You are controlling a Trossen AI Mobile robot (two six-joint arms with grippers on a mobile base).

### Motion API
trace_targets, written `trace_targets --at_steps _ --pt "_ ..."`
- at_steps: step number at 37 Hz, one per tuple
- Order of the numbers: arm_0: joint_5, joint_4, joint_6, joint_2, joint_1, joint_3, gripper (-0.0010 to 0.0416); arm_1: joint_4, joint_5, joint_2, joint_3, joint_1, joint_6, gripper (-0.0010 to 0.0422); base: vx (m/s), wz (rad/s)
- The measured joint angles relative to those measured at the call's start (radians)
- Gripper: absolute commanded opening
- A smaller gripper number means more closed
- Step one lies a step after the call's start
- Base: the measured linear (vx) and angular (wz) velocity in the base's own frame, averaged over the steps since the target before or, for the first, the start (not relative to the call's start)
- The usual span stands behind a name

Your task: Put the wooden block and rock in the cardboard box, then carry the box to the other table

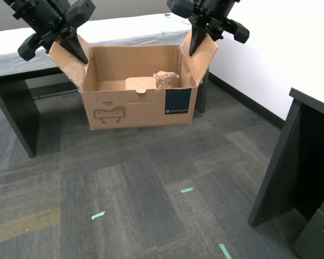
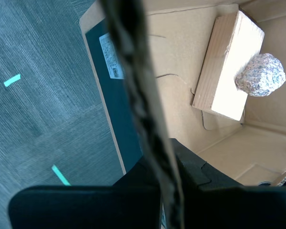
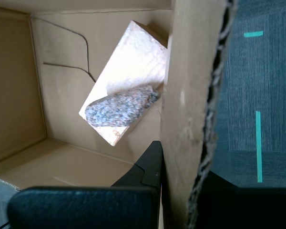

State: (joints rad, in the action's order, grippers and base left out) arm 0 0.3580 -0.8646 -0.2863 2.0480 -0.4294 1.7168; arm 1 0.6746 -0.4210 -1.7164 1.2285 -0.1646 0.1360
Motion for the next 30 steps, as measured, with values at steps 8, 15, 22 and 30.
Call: trace_targets --at_steps 8,15,22,30 --pt "0.0 -0.029 0.1 0.0 0.017 0.041 -0.0001 -0.006 -0.001 0.0 0.0 -0.001 0.083 -0.0001 0.116 -0.068" --pt "0.0 -0.052 0.126 0.0 0.017 0.105 -0.0001 -0.008 -0.001 0.0 0.0 -0.001 0.118 -0.0001 0.122 -0.062" --pt "0.0 -0.085 0.125 0.0 0.017 0.148 -0.0001 -0.009 -0.002 0.001 0.0 -0.002 0.122 -0.0001 0.128 -0.018" --pt "-0.001 -0.13 0.126 0.0 0.018 0.147 -0.0001 -0.008 -0.042 0.003 -0.001 -0.001 0.127 -0.0001 0.135 0.063"
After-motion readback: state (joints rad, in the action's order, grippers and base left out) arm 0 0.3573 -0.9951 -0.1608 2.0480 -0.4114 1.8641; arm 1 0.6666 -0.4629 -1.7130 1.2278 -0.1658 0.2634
